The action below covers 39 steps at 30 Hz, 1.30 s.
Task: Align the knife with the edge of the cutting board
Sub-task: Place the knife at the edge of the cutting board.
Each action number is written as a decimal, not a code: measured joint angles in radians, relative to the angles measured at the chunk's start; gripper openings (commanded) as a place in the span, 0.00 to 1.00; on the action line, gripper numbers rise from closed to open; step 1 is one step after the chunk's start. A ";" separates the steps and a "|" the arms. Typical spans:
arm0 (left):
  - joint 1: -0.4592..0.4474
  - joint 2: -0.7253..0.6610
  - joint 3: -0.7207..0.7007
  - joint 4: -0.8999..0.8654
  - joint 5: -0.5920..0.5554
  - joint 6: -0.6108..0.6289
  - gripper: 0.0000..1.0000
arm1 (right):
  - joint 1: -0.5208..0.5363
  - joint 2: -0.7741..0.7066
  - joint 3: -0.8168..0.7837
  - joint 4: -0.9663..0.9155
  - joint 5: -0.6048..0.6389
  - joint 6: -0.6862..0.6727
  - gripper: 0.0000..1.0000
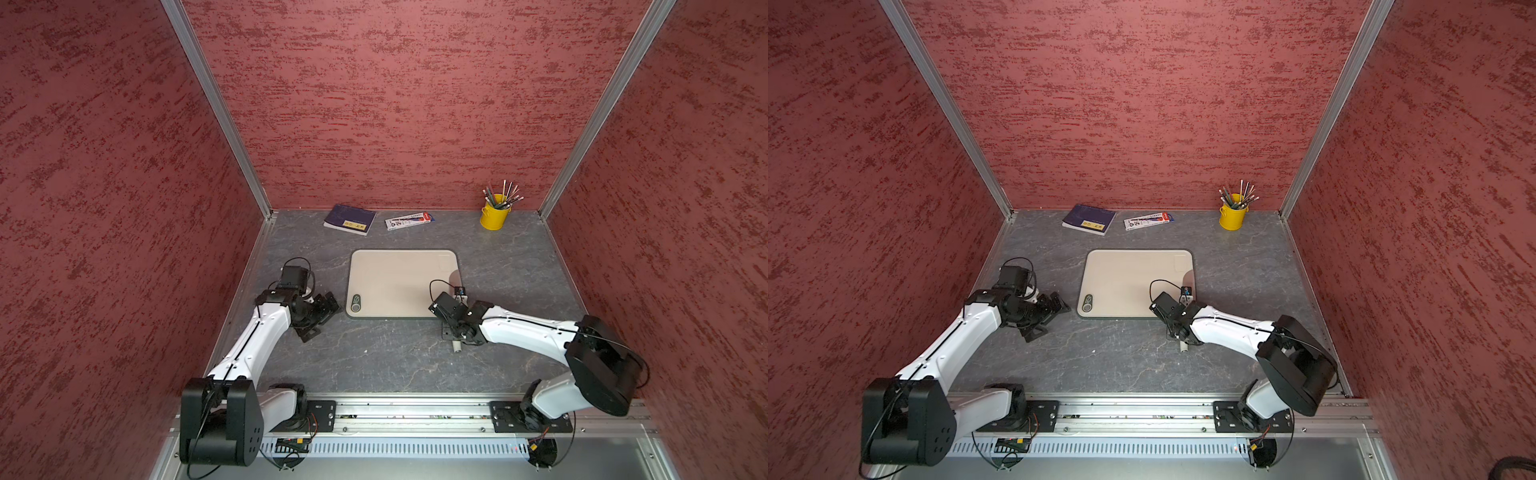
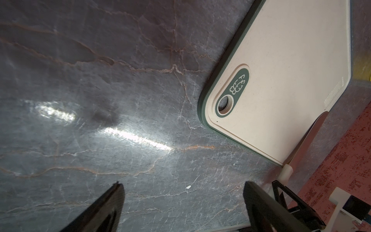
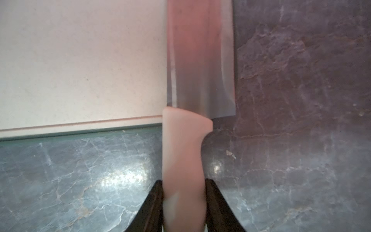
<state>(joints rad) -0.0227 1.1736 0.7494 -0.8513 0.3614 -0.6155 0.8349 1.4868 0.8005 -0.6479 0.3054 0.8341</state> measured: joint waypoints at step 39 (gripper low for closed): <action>-0.035 0.006 0.000 -0.003 -0.029 -0.001 0.97 | 0.003 -0.043 -0.071 -0.021 -0.040 -0.042 0.00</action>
<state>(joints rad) -0.0574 1.1797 0.7494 -0.8543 0.3328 -0.6163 0.8383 1.4437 0.7292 -0.6693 0.2649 0.7925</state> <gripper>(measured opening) 0.972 0.348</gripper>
